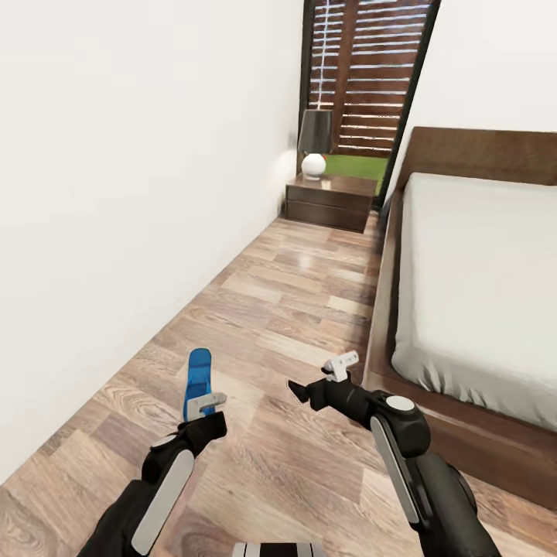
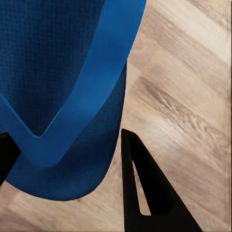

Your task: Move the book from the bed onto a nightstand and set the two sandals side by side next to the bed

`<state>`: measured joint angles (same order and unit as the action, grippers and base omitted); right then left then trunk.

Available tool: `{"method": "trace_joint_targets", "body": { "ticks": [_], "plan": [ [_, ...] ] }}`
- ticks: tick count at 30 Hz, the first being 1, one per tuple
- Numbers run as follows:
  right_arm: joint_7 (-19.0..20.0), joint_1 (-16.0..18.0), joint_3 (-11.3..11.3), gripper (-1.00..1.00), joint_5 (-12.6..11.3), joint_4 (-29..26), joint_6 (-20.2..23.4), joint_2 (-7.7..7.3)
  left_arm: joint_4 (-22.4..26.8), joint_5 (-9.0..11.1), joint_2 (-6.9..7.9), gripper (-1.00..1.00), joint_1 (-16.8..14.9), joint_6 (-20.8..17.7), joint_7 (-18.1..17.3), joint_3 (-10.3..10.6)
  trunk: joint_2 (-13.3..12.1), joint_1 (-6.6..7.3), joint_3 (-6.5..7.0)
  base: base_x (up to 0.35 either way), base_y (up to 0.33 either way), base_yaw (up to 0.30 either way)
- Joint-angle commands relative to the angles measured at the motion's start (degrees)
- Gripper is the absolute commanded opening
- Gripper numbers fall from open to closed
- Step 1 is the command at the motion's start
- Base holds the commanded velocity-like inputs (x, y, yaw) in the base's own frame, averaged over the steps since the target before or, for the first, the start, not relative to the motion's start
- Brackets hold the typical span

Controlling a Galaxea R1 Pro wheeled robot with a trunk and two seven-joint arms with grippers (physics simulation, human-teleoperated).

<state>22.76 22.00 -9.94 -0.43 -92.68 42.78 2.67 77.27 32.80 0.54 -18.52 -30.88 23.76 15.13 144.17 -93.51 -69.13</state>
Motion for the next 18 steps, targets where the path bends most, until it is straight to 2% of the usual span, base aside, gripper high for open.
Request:
{"method": "trace_joint_targets", "body": {
  "ticks": [1,6,12,13,18],
  "plan": [
    [0.2,0.2,0.1,1.00,0.0,0.0,0.4,0.02,1.3,0.7,0.01,-1.00,-0.3,-1.7,1.2,0.1,0.0,0.03,0.18,0.000,0.000,-0.248],
    [0.2,1.0,0.2,1.00,0.0,0.0,1.1,-0.62,4.4,0.5,-0.42,-1.00,-4.8,-7.3,3.3,0.0,-0.1,0.16,1.28,0.000,0.000,-0.254],
    [0.4,1.6,0.3,1.00,0.0,0.0,2.1,-1.34,5.0,0.6,-0.97,-1.00,-8.5,-9.6,3.9,0.1,-0.1,0.31,2.61,0.000,0.000,-0.241],
    [0.4,1.8,0.3,1.00,0.0,0.0,2.3,-1.38,5.4,0.7,-1.13,-1.00,-10.6,-10.6,4.1,0.0,-0.2,0.34,2.84,0.000,0.000,-0.253],
    [0.5,2.5,0.4,1.00,0.0,0.0,2.4,-1.61,6.0,0.9,-1.49,-1.00,-12.0,-12.6,3.8,0.1,-0.2,0.47,3.94,0.000,0.000,-0.259]
  ]
}}
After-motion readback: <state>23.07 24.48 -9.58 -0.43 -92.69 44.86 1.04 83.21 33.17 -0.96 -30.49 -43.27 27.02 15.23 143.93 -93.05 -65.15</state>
